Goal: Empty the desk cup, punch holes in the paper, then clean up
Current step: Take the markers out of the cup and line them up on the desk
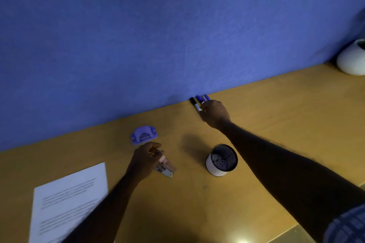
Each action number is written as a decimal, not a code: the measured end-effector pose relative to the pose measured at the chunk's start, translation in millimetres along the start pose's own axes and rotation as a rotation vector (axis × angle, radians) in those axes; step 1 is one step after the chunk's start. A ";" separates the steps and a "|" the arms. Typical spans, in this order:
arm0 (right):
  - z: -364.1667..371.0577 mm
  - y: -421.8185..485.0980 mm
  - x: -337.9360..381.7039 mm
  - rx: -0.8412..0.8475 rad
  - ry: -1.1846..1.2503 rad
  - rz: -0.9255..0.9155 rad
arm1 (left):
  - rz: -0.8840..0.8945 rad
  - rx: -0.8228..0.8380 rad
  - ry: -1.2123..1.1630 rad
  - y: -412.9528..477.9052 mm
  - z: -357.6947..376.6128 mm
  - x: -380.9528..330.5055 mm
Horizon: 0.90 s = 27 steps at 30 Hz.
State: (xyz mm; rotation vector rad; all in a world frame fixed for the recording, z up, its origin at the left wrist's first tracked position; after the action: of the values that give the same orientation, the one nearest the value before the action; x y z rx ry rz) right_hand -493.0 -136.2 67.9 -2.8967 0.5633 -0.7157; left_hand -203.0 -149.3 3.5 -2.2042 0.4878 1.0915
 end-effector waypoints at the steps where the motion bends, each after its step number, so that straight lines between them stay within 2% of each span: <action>1: 1.2 -6.8 9.3 -0.001 0.001 -0.018 | 0.001 0.003 0.018 -7.9 -2.3 3.2; 4: 11.8 -27.8 34.1 -0.005 0.004 -0.066 | 0.015 0.034 0.129 -29.3 -4.7 15.8; 8: 43.7 -58.7 64.4 0.104 0.014 -0.114 | -0.013 0.019 0.204 -55.0 -3.9 38.7; 16: 118.9 -116.0 82.4 0.279 -0.048 -0.135 | -0.070 0.022 0.156 -84.1 2.7 68.3; 20: 132.1 -124.6 77.7 0.283 -0.088 -0.148 | -0.065 0.014 0.140 -88.7 4.1 69.5; 23: 133.4 -123.6 74.5 0.293 -0.013 -0.105 | -0.065 0.010 0.141 -89.7 5.1 69.2; 27: 136.0 -117.2 75.2 0.369 -0.005 -0.078 | -0.079 -0.001 0.127 -88.2 6.2 68.8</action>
State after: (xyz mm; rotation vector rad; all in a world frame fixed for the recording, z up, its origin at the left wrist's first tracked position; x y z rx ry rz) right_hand -329.2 -54.4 1.9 -2.5863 0.2814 -0.7332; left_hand -116.1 -83.6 -22.4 -2.2830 0.4503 0.9146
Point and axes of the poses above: each hand's wrist, its own y-axis towards the middle knuckle, its own z-axis out of the palm, x = y × z, the point moved 6 cm from there along y, towards the middle knuckle, and after that the axes turned 12 degrees about x, right-handed, at the moved point
